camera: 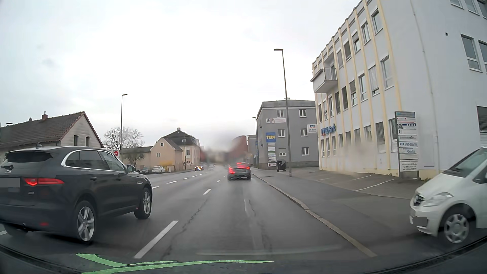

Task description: Follow the waypoints while adhering to traffic rules and regulations

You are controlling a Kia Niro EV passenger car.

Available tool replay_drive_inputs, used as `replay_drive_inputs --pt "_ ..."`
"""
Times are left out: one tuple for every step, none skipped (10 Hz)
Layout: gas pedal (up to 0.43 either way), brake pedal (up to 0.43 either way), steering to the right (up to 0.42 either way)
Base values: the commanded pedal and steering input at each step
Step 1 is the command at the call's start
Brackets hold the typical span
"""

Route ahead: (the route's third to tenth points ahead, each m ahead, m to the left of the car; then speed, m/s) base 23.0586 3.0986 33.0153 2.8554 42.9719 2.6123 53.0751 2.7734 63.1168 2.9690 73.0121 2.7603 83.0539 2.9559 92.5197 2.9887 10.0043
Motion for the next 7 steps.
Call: replay_drive_inputs --pt "0.000 0.024 0.003" --pt "0.000 0.000 0.003" --pt "0.000 0.000 0.003" --pt "0.000 0.000 0.003" --pt "0.138 0.000 0.003" --pt "0.189 0.000 0.002" --pt "0.197 0.000 -0.003"
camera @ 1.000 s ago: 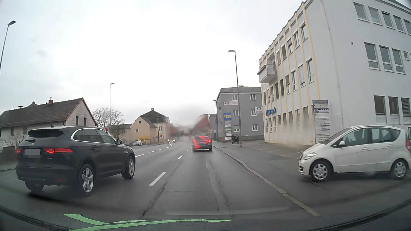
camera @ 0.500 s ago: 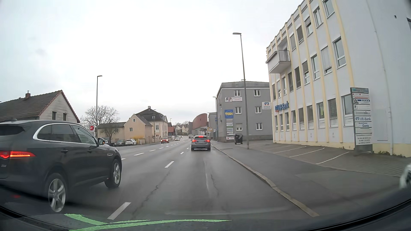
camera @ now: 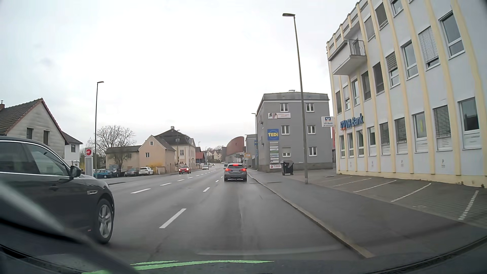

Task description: Follow the waypoints while adhering to traffic rules and regulations

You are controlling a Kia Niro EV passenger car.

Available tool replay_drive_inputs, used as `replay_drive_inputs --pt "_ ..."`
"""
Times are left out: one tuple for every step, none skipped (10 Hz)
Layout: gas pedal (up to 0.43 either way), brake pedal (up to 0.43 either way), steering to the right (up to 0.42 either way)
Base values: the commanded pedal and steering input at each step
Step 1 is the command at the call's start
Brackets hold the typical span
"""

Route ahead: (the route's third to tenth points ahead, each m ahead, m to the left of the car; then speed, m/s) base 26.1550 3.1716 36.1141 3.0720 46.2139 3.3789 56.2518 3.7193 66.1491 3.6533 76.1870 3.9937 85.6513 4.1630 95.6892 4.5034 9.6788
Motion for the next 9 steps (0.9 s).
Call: replay_drive_inputs --pt "0.220 0.000 -0.006" --pt "0.228 0.000 -0.009" --pt "0.240 0.000 -0.011" --pt "0.240 0.000 -0.011" --pt "0.240 0.000 -0.011" --pt "0.240 0.000 -0.011" --pt "0.240 0.000 -0.011" --pt "0.240 0.000 -0.010" --pt "0.228 0.000 -0.010"
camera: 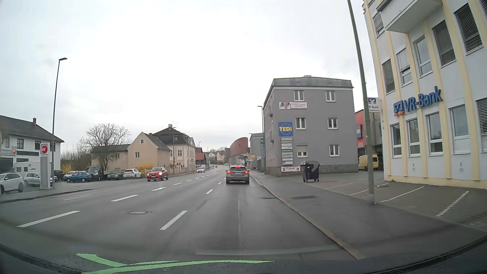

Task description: Follow the waypoints while adhering to traffic rules and regulations

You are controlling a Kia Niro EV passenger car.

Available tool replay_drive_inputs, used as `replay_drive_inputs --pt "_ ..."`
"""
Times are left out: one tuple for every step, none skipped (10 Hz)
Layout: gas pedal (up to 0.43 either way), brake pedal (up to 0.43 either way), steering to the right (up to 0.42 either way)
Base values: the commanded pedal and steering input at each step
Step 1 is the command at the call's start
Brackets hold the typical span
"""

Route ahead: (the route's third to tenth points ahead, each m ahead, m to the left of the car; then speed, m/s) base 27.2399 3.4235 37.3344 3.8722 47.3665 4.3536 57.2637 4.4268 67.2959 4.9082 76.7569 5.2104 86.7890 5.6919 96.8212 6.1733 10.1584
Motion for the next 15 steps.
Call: replay_drive_inputs --pt "0.228 0.000 -0.008" --pt "0.228 0.000 -0.008" --pt "0.189 0.000 -0.006" --pt "0.118 0.000 -0.006" --pt "0.000 0.000 -0.005" --pt "0.000 0.000 -0.005" --pt "0.000 0.000 -0.004" --pt "0.000 0.000 -0.004" --pt "0.000 0.000 -0.002" --pt "0.000 0.024 -0.002" --pt "0.000 0.061 -0.002" --pt "0.000 0.067 -0.003" --pt "0.000 0.073 -0.003" --pt "0.000 0.085 -0.002" --pt "0.000 0.079 -0.003"
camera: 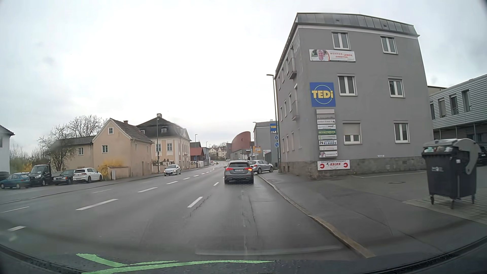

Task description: Follow the waypoints while adhering to traffic rules and regulations

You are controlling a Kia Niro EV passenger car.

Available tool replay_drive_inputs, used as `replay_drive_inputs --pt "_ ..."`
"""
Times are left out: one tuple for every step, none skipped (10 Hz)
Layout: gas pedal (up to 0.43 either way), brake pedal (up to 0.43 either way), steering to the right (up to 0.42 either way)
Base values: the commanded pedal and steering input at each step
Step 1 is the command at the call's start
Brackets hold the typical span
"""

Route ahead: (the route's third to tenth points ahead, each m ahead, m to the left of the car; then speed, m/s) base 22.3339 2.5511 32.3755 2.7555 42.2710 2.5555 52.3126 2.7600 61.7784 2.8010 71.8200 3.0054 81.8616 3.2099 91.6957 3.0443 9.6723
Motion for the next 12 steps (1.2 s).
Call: replay_drive_inputs --pt "0.000 0.079 -0.003" --pt "0.000 0.079 -0.003" --pt "0.000 0.079 -0.004" --pt "0.000 0.079 -0.005" --pt "0.000 0.079 -0.005" --pt "0.000 0.079 -0.005" --pt "0.000 0.079 -0.005" --pt "0.000 0.073 -0.005" --pt "0.000 0.079 -0.005" --pt "0.000 0.079 -0.005" --pt "0.000 0.079 -0.004" --pt "0.000 0.079 -0.003"
